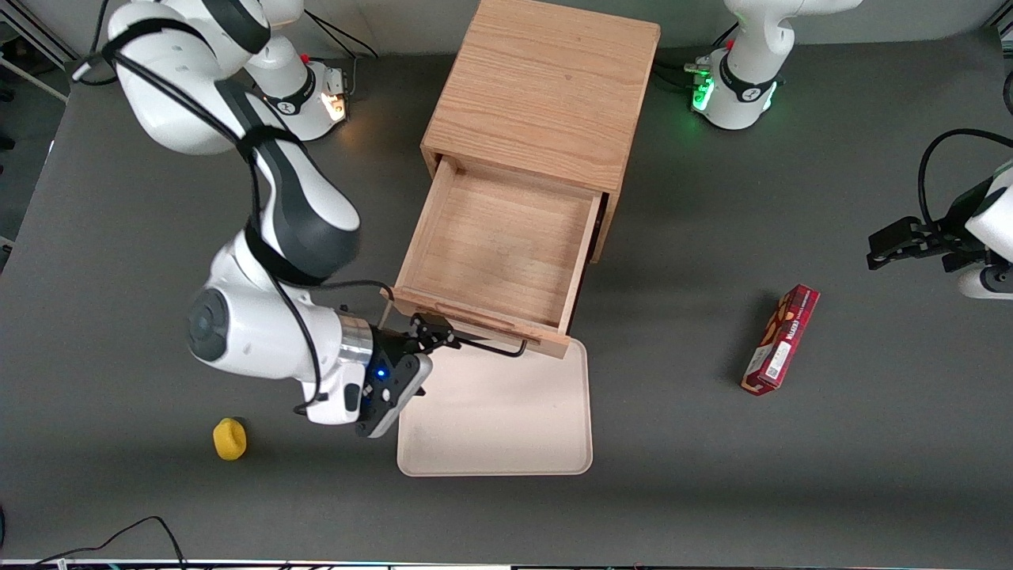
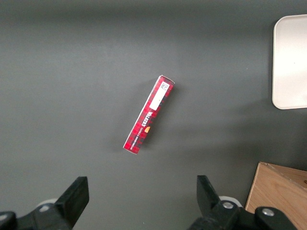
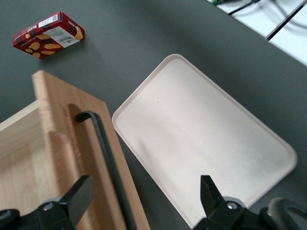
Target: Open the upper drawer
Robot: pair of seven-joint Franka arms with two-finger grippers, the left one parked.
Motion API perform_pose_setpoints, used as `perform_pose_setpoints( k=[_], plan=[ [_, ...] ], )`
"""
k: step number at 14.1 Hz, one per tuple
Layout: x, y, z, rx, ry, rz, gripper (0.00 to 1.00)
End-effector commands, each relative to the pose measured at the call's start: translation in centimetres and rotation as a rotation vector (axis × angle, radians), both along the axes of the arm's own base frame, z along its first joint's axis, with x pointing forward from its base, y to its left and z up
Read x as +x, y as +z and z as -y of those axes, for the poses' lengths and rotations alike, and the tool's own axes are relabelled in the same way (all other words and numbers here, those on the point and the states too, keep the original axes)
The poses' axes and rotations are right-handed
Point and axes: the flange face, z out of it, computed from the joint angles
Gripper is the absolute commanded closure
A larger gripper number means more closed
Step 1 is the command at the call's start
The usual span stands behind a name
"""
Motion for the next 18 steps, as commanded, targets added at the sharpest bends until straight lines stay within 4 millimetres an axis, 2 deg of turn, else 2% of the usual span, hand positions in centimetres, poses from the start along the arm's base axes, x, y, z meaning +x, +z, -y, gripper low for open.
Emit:
perform_pose_setpoints(
  k=[1, 3, 4, 7, 9, 10, 11, 12, 13, 15, 17, 18],
  plan=[
    [-3.6, 7.6, 3.5, -0.154, -0.061, 0.009, 0.0],
    [-5.9, 11.5, 5.8, -0.225, -0.078, 0.001, 0.0],
    [-6.7, 13.6, 8.7, -0.288, -0.121, 0.007, 0.0],
    [-11.6, 21.0, 14.8, -0.36, -0.283, -0.033, 0.0],
    [-15.5, 24.3, 20.1, -0.424, -0.375, -0.128, 0.0],
    [-17.2, 25.0, 21.5, -0.445, -0.404, -0.162, 0.0],
    [-19.0, 24.8, 23.2, -0.466, -0.444, -0.202, 0.0],
    [-20.3, 23.7, 25.0, -0.466, -0.541, -0.252, 0.0],
    [-21.8, 22.7, 26.2, -0.458, -0.641, -0.272, 0.0],
    [-24.3, 19.7, 27.7, -0.443, -0.708, -0.276, 0.0],
    [-25.6, 17.5, 31.3, -0.403, -0.777, -0.274, 0.0],
    [-25.6, 17.7, 31.5, -0.409, -0.782, -0.265, 0.0]
  ],
)
